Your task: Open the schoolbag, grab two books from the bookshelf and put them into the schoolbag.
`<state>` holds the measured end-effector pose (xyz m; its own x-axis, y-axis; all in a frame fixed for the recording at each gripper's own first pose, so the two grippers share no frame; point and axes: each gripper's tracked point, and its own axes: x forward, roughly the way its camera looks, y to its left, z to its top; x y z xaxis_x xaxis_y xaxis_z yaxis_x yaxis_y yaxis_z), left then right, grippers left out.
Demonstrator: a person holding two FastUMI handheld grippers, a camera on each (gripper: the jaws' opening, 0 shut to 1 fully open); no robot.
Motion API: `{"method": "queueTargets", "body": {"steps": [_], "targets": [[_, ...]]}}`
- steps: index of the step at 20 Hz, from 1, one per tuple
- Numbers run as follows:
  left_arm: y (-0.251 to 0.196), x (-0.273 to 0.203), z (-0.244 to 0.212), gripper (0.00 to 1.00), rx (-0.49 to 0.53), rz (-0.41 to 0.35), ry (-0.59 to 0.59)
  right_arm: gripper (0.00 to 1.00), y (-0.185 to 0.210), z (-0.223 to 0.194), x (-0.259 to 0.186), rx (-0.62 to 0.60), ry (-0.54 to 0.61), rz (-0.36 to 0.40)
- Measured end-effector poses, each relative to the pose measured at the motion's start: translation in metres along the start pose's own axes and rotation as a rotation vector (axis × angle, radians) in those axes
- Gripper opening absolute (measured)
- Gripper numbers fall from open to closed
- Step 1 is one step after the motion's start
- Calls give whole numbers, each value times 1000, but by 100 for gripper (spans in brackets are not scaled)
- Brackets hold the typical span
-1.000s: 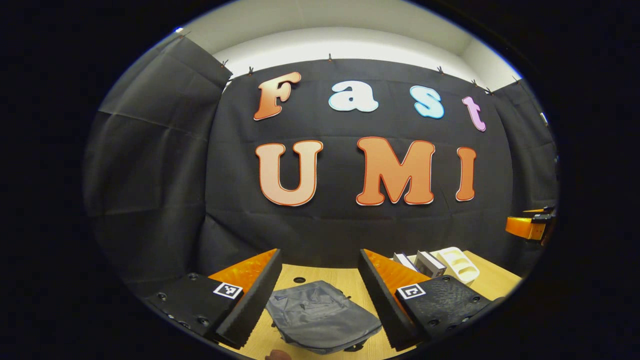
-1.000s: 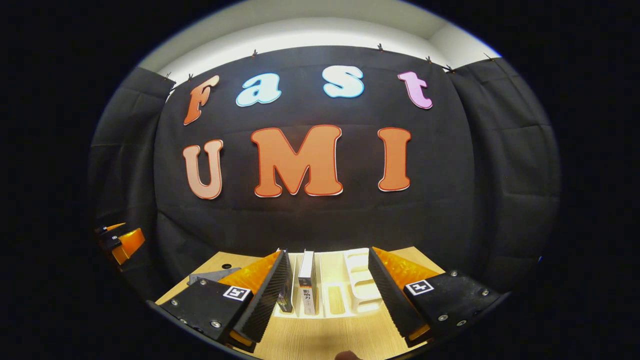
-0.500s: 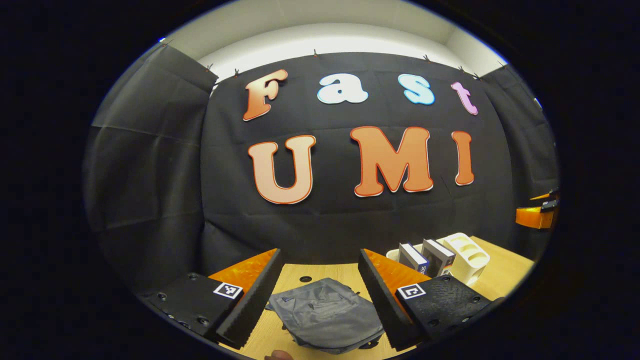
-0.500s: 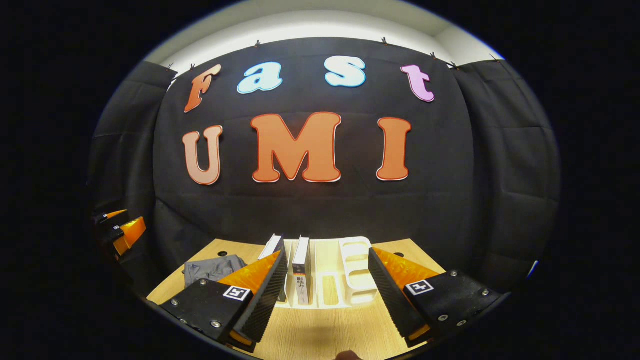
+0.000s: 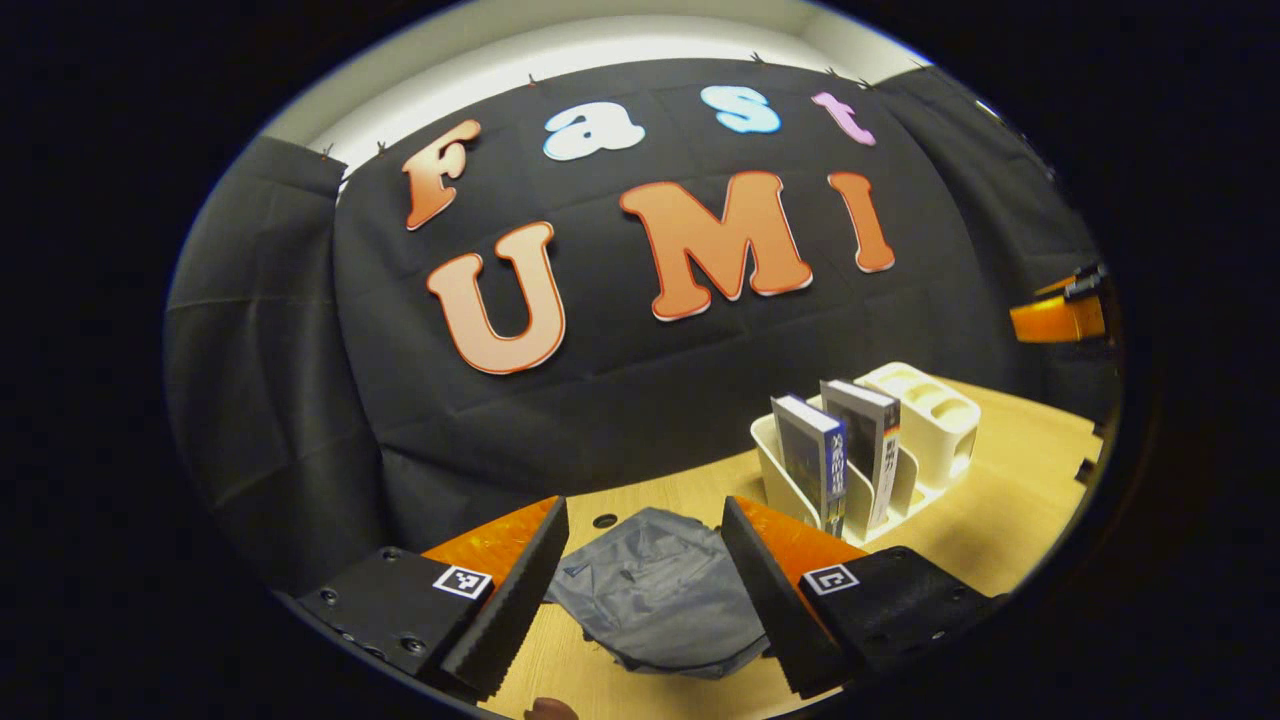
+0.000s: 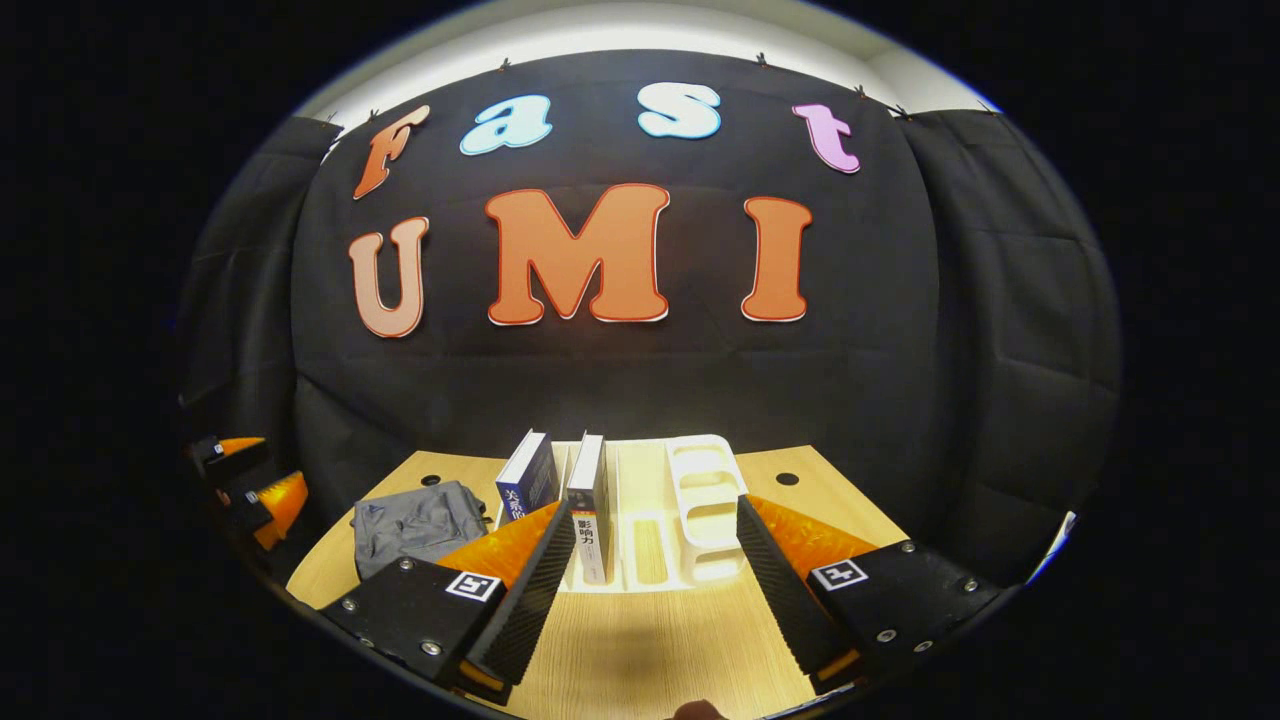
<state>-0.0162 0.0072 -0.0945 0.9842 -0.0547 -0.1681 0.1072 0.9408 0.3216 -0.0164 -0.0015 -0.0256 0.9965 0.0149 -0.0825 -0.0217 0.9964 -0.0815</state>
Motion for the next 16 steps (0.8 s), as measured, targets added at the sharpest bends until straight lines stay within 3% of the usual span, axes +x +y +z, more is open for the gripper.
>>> {"method": "queueTargets", "body": {"steps": [5,16], "targets": [[-30,9,-68,98,59,-53,137,97,-3,-7,3,-6,21,-18],[-80,16,-166,97,262,-187,283,97,-14,-42,11,-54,119,-66]]}}
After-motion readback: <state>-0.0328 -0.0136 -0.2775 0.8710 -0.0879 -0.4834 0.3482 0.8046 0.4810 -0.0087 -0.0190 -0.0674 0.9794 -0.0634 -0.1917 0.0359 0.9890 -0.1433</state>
